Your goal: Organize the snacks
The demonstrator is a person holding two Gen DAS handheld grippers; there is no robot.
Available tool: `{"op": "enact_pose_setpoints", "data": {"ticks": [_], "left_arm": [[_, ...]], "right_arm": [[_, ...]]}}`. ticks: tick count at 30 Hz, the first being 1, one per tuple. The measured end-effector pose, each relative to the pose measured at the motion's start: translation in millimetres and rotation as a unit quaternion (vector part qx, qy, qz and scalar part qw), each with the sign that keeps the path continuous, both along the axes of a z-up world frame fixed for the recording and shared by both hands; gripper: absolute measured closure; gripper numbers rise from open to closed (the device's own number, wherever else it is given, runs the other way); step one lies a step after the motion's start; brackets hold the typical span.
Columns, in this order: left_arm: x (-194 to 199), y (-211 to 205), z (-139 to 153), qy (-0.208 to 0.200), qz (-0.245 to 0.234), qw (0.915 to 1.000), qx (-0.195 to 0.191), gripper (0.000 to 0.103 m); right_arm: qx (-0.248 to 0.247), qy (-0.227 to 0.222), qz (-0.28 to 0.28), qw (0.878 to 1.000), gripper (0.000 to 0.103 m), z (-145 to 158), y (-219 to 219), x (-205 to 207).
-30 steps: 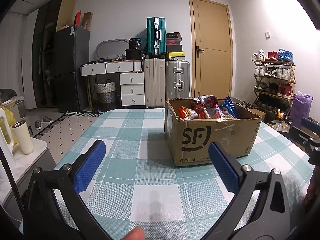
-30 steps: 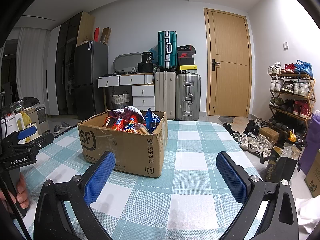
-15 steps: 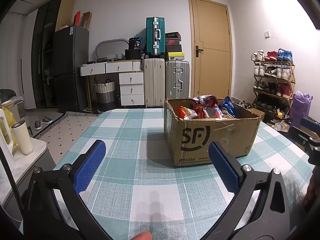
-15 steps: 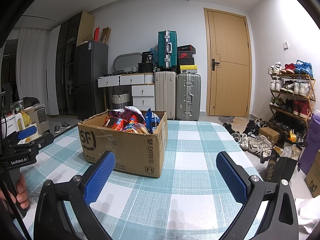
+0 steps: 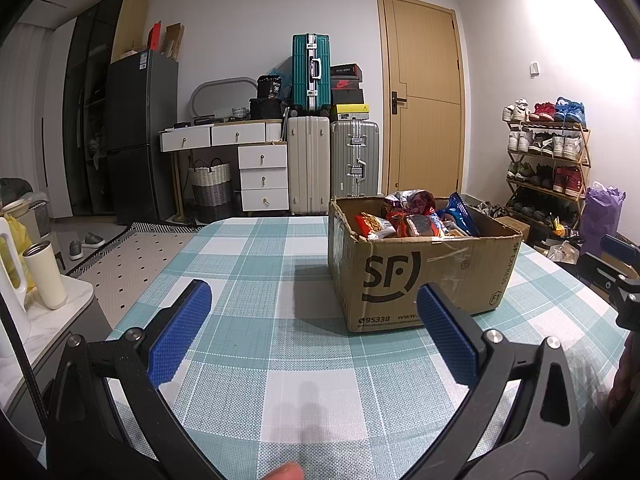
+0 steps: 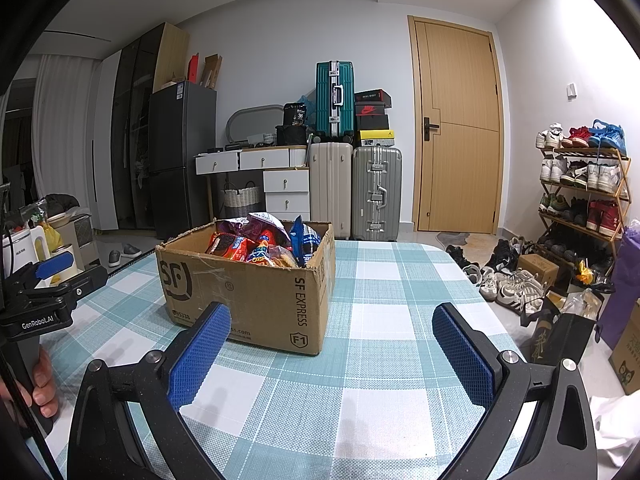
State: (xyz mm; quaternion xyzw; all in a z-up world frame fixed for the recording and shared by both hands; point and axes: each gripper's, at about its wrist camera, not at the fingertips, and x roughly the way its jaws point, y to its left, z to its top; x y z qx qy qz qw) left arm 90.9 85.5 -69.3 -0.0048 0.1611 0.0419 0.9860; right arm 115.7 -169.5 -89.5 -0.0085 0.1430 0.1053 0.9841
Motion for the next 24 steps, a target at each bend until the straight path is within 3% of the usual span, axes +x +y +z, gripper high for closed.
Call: {"op": "enact_pose_setpoints", "data": {"ticks": [24], "left_arm": [[-2.5, -1.3, -0.1, -0.003, -0.008, 1.0000, -0.002, 0.000]], "right_arm": [[0.000, 0.000, -0.001, 1.000, 0.000, 0.8, -1.0, -4.3]]}}
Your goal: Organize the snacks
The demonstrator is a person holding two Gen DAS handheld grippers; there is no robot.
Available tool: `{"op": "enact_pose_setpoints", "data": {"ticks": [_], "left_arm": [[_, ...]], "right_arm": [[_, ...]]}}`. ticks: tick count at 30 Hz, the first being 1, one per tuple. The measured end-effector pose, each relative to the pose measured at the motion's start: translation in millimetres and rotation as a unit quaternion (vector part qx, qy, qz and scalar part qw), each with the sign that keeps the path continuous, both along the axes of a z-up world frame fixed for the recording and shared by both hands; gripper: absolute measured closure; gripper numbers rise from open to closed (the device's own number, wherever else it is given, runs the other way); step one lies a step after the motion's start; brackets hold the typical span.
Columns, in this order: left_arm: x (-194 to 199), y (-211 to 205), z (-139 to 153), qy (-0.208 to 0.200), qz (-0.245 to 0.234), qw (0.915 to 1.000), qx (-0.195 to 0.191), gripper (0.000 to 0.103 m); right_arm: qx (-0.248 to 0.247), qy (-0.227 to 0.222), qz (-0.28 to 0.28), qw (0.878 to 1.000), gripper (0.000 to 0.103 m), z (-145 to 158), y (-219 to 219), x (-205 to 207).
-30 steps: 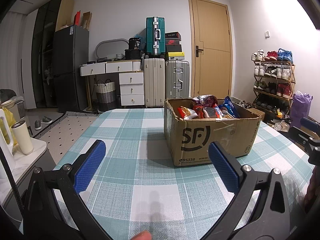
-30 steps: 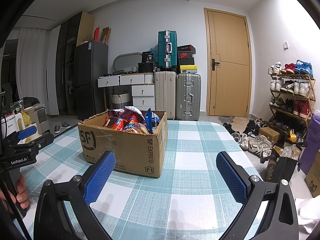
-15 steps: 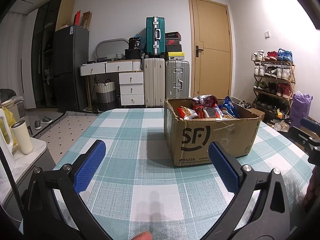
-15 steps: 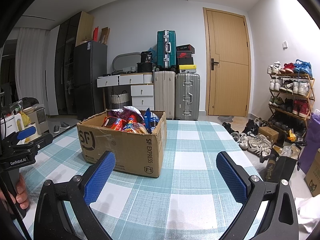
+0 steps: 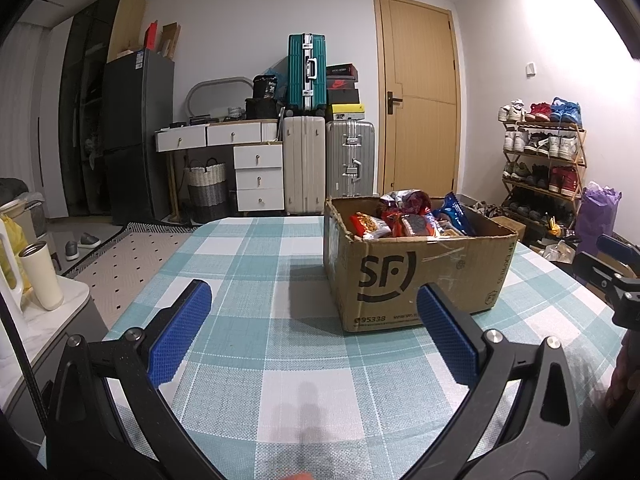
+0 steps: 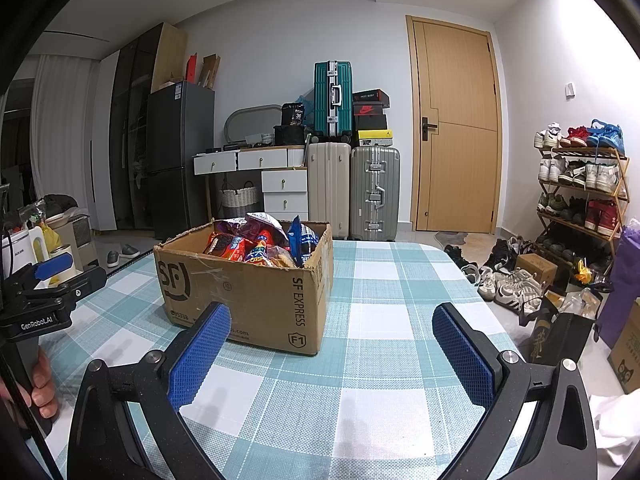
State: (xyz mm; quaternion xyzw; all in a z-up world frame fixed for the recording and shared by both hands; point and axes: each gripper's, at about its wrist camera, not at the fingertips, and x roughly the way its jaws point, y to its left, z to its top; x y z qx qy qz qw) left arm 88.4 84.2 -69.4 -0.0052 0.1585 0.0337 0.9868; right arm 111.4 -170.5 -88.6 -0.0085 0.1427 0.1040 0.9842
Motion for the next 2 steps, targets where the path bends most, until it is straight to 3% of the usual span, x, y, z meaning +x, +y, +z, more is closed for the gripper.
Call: {"op": "enact_pose_setpoints", "data": {"ticks": [2], "left_arm": [[-0.6, 0.7, 0.1, -0.001, 0.006, 1.0000, -0.002, 0.000]], "right_arm": [[0.000, 0.000, 0.000, 1.000, 0.000, 0.0, 0.0, 0.0]]}}
